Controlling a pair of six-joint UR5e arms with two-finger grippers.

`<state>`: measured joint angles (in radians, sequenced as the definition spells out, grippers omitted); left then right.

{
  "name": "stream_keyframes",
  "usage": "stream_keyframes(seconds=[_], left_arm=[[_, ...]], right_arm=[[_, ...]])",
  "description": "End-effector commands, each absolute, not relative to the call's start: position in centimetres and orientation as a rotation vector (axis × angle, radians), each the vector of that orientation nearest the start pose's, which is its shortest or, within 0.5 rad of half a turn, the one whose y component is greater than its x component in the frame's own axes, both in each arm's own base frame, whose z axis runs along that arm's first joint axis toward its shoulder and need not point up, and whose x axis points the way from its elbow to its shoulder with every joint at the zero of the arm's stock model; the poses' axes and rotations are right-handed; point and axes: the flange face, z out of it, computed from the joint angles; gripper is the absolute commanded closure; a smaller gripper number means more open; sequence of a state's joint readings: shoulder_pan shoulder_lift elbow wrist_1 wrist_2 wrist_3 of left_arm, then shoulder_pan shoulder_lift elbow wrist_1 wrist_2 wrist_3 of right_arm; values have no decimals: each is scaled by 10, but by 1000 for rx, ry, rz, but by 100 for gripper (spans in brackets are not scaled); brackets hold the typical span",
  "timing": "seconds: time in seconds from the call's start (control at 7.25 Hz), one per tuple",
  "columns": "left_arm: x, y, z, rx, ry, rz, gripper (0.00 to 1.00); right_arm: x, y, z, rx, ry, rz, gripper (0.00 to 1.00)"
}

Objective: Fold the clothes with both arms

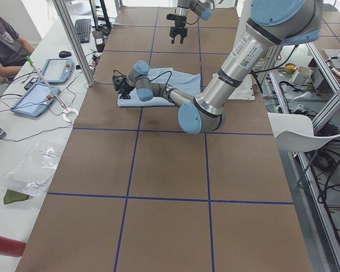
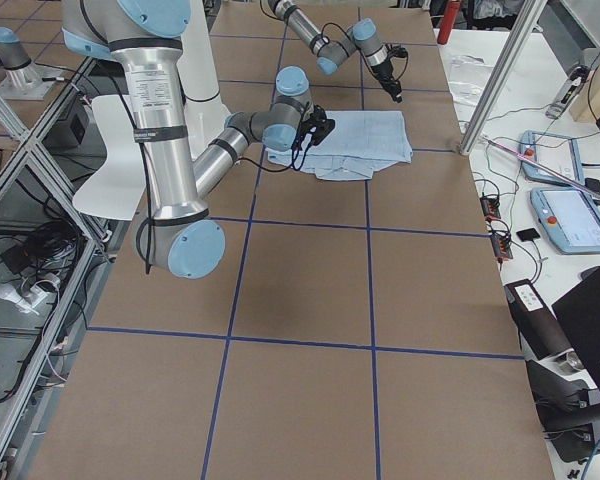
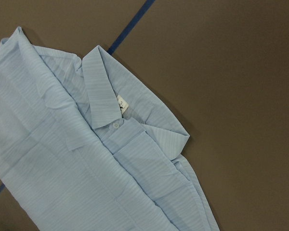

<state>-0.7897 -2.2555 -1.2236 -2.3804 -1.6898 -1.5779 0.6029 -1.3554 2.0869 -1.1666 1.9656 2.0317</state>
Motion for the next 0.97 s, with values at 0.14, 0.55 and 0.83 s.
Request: stream_keyframes(seconds=[0.14,0.55,0.83], left_arm=[[366,-545,335,295,1220,-548,37],[334,-516,378,353,1146,-445,35],[332,-515,384,351,1139,-447,35]], right_arm=[[-494,-313,252,-1,-944,499,0],[-565,-293,238,186,-792,63,0],[-584,-279,227,256,-658,-222,0]])
